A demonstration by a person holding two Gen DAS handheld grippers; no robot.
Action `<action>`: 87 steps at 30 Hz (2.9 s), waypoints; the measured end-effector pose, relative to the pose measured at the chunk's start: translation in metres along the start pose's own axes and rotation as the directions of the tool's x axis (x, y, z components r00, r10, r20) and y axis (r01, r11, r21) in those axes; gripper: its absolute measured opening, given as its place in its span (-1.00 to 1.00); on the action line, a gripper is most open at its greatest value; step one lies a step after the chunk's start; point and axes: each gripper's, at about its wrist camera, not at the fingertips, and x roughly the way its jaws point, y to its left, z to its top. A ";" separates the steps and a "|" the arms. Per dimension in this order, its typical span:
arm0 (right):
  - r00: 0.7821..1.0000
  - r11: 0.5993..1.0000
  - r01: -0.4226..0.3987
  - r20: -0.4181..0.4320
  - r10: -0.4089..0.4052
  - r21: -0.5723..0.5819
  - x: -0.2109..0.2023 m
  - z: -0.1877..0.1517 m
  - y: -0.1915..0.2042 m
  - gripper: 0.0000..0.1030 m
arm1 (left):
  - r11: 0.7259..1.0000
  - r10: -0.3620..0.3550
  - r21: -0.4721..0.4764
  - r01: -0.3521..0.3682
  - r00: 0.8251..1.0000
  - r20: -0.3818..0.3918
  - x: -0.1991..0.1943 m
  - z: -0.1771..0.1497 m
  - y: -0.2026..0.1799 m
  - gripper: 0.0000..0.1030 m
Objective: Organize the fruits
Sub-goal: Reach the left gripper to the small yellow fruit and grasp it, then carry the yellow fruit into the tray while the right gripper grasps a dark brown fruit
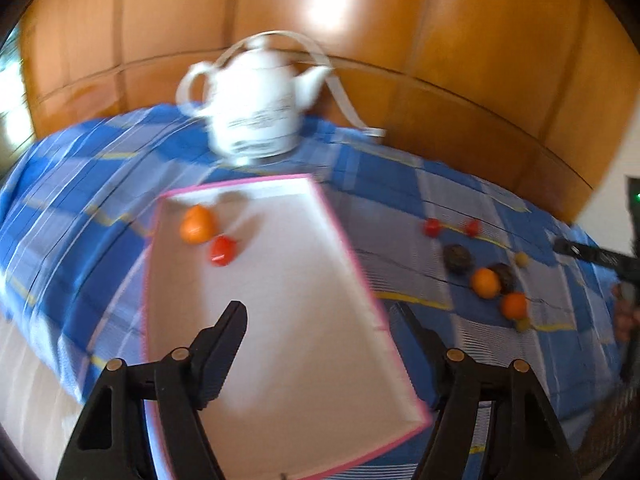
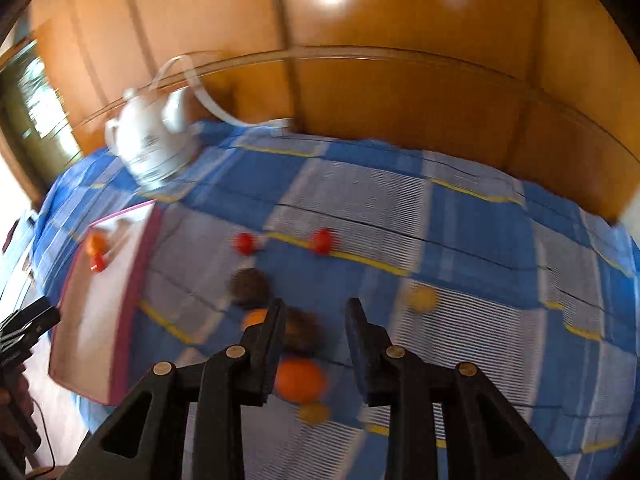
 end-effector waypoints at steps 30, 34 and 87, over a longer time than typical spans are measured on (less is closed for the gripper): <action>0.999 0.970 0.004 -0.039 0.005 0.244 0.001 -0.019 -0.110 -0.40 | 0.972 -0.218 0.005 0.234 0.915 -0.339 0.119 -0.023 -0.225 -0.24; 0.999 0.969 -0.016 -0.035 0.025 0.245 -0.001 -0.020 -0.105 -0.40 | 0.980 -0.183 0.011 0.198 0.925 -0.333 0.130 -0.025 -0.235 -0.24; 0.964 0.952 -0.173 -0.157 0.217 0.251 0.087 -0.021 -0.024 -0.03 | 0.943 -0.268 0.149 0.298 0.944 -0.190 0.092 -0.060 -0.144 -0.51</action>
